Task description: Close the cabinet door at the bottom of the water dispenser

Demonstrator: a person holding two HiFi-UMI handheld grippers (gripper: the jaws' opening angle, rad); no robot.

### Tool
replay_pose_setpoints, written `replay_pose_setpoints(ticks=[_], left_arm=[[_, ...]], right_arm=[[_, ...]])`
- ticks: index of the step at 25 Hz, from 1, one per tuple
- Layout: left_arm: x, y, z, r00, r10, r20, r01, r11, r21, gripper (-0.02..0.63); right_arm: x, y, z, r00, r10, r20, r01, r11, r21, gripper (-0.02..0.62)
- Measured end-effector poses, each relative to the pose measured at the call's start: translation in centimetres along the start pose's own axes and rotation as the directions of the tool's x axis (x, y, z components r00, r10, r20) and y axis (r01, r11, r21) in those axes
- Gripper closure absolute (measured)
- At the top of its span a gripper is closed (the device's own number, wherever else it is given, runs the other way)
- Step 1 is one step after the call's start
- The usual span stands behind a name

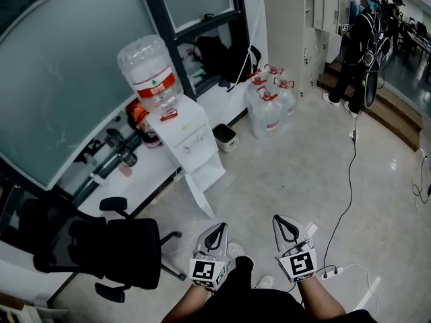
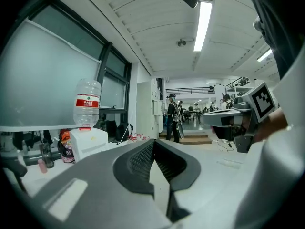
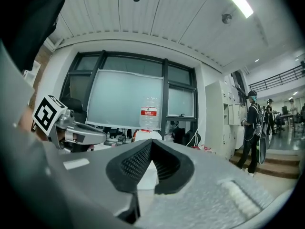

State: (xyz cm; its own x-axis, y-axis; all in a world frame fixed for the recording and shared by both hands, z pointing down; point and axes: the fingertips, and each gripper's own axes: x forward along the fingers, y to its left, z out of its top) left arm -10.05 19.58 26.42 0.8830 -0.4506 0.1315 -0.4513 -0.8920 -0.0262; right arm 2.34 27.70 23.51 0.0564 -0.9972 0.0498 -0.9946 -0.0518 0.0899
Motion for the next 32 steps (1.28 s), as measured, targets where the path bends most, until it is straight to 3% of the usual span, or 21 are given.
replay_pose_setpoints(ticks=[5,14,22,32], left_arm=[[3.6,2.2,0.0,1.000,-0.007,0.015,0.007,1.000,-0.014,0.588],[10.5,10.9,1.7,0.997,0.053,0.047,-0.049,0.996,-0.075,0.588],[12.6,17.6,2.2,0.992,0.109,0.059,-0.103,0.990,-0.095,0.588],[13.3,22.3,3.2,0.979,0.189,0.074,-0.181,0.978,-0.105,0.588]], right_arm=[[4.1,-1.6,-0.7,0.999,-0.003,-0.034,0.003,1.000,-0.008,0.594],[15.8,-3.3,1.3,0.995,0.074,-0.071,-0.077,0.996,-0.040,0.592],[25.3,-1.9,3.5,0.984,0.166,-0.059,-0.171,0.980,-0.098,0.592],[31.2,0.6,4.7,0.958,0.284,-0.041,-0.287,0.952,-0.108,0.592]])
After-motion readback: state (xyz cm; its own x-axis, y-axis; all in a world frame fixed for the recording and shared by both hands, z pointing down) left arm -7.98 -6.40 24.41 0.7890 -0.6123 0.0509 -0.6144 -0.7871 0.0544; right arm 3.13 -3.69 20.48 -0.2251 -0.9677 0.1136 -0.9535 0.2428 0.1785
